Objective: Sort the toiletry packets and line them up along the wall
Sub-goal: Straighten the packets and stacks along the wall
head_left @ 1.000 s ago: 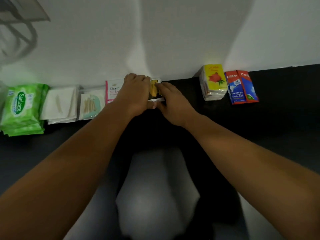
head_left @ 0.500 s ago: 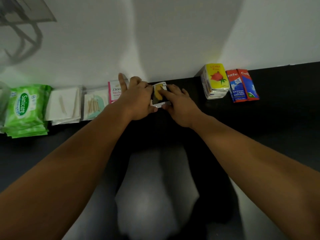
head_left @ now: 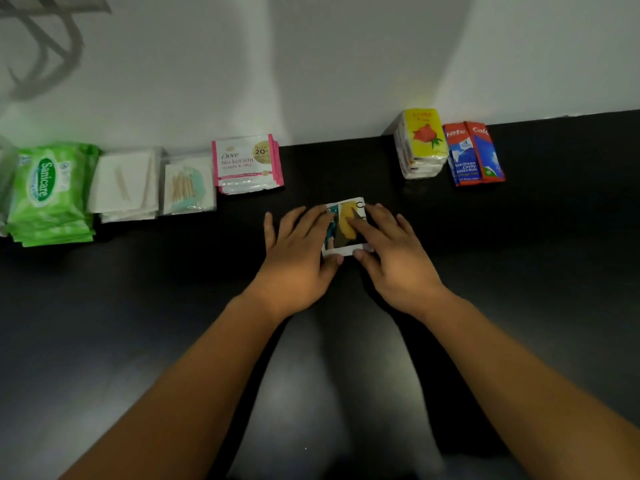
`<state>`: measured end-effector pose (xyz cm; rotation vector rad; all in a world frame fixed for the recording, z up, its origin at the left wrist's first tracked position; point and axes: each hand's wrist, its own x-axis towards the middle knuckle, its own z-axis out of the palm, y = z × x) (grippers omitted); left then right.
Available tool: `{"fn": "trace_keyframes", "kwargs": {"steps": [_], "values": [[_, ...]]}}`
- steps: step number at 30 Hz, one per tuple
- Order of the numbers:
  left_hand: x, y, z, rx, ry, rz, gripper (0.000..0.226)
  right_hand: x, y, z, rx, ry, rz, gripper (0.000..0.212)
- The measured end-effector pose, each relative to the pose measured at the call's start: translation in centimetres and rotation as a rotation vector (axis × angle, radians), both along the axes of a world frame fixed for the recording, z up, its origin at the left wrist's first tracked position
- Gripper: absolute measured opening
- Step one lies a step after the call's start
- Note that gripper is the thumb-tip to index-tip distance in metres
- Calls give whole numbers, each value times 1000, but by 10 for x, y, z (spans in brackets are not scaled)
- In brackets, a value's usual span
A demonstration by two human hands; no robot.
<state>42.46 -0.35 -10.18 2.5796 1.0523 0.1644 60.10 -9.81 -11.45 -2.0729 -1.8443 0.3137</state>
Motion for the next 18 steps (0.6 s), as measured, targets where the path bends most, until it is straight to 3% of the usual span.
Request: {"fn": "trace_keyframes", "kwargs": {"steps": [8, 12, 18], "values": [[-5, -34, -11, 63, -150, 65, 71, -2, -30, 1, 22, 79, -56, 59], [-14, -54, -15, 74, -234, 208, 56, -10, -43, 1, 160, 189, -166, 48], [1, -51, -25, 191, -306, 242, 39, -10, -39, -7, 225, 113, -172, 35]]}}
